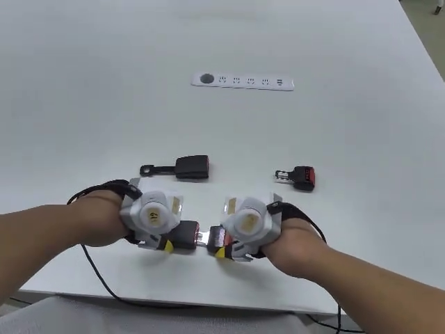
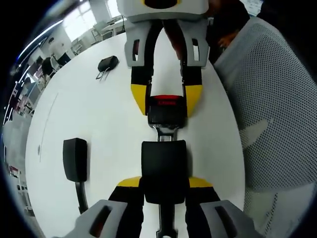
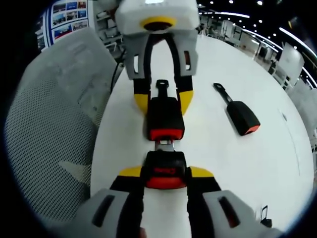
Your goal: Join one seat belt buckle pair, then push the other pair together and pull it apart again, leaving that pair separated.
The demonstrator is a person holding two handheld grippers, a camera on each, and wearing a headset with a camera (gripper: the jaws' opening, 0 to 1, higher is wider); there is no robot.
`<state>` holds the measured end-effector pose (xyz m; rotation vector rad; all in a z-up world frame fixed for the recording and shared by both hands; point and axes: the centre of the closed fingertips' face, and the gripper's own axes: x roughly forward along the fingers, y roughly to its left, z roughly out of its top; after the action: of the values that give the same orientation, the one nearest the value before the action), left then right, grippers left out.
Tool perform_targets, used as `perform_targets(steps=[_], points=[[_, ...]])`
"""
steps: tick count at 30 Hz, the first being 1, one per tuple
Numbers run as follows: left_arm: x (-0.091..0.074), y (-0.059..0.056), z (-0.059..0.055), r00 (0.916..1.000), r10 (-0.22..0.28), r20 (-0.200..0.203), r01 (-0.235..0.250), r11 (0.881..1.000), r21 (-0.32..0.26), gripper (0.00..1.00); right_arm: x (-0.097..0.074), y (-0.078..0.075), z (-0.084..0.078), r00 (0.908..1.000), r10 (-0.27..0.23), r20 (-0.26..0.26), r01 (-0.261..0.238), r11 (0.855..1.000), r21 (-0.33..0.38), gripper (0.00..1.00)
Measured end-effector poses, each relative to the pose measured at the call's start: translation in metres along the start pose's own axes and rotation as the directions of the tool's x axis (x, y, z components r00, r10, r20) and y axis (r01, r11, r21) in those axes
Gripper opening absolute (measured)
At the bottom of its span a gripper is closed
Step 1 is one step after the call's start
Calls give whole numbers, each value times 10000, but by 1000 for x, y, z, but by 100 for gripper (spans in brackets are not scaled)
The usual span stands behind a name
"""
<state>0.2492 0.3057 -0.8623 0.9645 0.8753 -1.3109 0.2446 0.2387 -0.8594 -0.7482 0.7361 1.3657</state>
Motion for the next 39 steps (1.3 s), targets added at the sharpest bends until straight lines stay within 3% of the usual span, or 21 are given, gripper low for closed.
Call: perform_targets(steps=[3, 8, 11, 12, 14, 28, 34, 39], points=[[0, 0, -1, 10000, 61, -71, -61, 10000, -30, 32, 3, -1, 3, 10000, -3, 37, 3, 10000, -22, 32], [0, -1, 0, 9999, 33, 133, -34, 10000, 37, 31, 4, -2, 7, 9995, 229, 220, -231, 9997, 82, 31], [0, 0, 0, 10000, 12, -21, -12, 10000, -8, 31, 10, -2, 16, 9996, 273, 73, -272, 9994, -194, 31], [-1, 0, 0, 10000, 35, -20, -35, 9999, -104, 31, 10, -7, 11, 9997, 72, -247, -79, 9996, -259, 31], [-1, -1, 0, 10000, 33, -20, -33, 9999, -112, 31, 8, -4, 14, 9996, 265, 121, -263, 9995, -155, 31], [-2, 0, -1, 9999, 128, -85, -130, 9996, -257, 31, 8, 0, 13, 9999, 145, 13, -145, 9998, -130, 31], [-3, -1, -2, 9995, 291, 101, -288, 9991, -309, 31, 3, 3, 6, 9999, 95, 33, -93, 9988, -490, 31], [-4, -1, -1, 9969, 572, 543, -559, 9981, -258, 31, 4, 1, 4, 9999, 56, 150, -53, 9998, -204, 31]])
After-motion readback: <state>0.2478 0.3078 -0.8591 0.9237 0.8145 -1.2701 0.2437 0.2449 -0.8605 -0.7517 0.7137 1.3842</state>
